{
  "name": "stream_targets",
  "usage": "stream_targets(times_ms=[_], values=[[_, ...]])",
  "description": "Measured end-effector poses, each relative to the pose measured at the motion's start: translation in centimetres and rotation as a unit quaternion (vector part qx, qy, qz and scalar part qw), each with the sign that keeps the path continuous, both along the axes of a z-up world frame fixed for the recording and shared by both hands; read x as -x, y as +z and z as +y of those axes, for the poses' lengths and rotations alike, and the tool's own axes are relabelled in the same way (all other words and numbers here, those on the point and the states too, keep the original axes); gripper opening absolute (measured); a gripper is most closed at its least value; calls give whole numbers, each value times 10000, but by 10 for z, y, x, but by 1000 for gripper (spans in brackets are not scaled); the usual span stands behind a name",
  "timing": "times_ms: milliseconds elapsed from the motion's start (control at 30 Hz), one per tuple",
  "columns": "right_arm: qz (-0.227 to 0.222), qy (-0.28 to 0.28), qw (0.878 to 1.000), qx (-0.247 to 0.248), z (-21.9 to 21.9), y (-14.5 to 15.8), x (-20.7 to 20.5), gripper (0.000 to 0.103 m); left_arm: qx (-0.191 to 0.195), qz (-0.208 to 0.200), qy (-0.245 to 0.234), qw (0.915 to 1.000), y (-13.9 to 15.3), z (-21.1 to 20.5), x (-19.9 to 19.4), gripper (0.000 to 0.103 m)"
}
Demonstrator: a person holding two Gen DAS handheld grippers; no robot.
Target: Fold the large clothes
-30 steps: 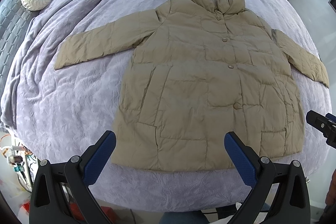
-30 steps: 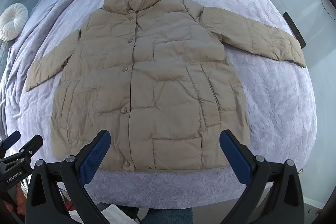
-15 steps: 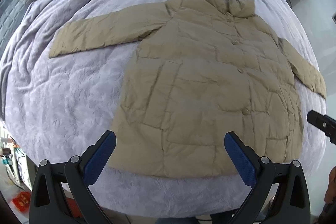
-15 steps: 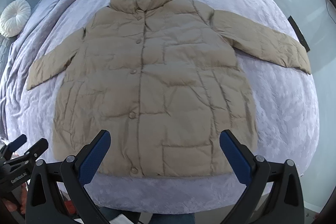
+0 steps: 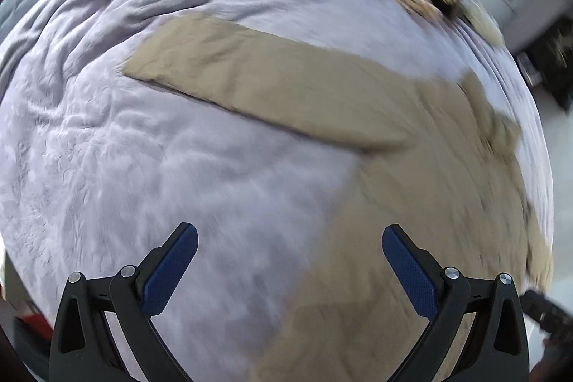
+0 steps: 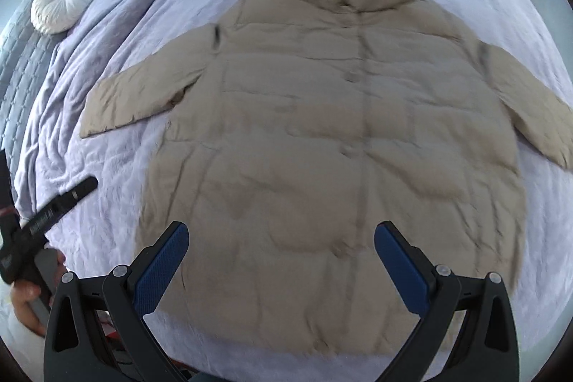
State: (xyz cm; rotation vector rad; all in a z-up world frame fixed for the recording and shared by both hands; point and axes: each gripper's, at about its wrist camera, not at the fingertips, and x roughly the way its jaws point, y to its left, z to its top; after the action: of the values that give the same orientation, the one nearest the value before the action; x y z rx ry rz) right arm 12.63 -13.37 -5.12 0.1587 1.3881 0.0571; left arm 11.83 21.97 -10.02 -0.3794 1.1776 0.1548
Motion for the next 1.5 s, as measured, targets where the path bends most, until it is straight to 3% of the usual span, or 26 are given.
stream_targets(times_ms=[167,267,333,400,467,500,667,867,900,967,1000,1033,1067,1167,1300,1500], values=[[-170,271,9995,-41,44,-31,-61,103,80,-196,405,9990,-29,44,-36,103],[-337,358,9986,-169,66,-48,-94,100,351,-357,633,9967,-46,67,-56,103],[-462,453,9977,-223,78,-56,-110,81,526,-465,789,9944,-59,79,-68,103],[-508,557,9965,-352,90,-72,-129,38,674,-498,933,9921,-73,89,-78,103],[-523,552,9961,-449,99,-86,-142,19,822,-547,1064,9894,-85,97,-85,103],[-563,575,9958,-426,103,-91,-148,17,898,-555,1135,9879,-91,101,-90,103],[-750,718,9933,-500,120,-115,-167,16,1021,-628,1483,9816,-115,119,-112,103],[-442,560,9958,-577,117,-152,-180,15,797,-680,1835,9774,-124,129,-135,101],[-420,494,9958,-641,114,-154,-181,15,748,-682,1901,9765,-123,130,-137,95],[-377,374,9956,-775,109,-158,-182,13,742,-652,1946,9759,-122,130,-142,59],[-362,351,9954,-812,108,-159,-183,12,887,-668,1876,9760,-123,131,-145,46],[-357,343,9953,-836,108,-160,-183,12,1136,-766,1728,9754,-123,131,-147,18],[-353,340,9951,-863,107,-161,-184,12,1340,-880,1598,9740,-122,132,-147,9],[-388,309,9946,-916,105,-163,-182,12,1215,-1115,1271,9781,-104,121,-152,9],[-456,224,9931,-1059,98,-164,-176,12,962,-1612,458,9812,-60,84,-159,9],[-699,94,9920,-1046,81,-135,-161,12,589,-2309,-893,9671,11,-22,-156,9]])
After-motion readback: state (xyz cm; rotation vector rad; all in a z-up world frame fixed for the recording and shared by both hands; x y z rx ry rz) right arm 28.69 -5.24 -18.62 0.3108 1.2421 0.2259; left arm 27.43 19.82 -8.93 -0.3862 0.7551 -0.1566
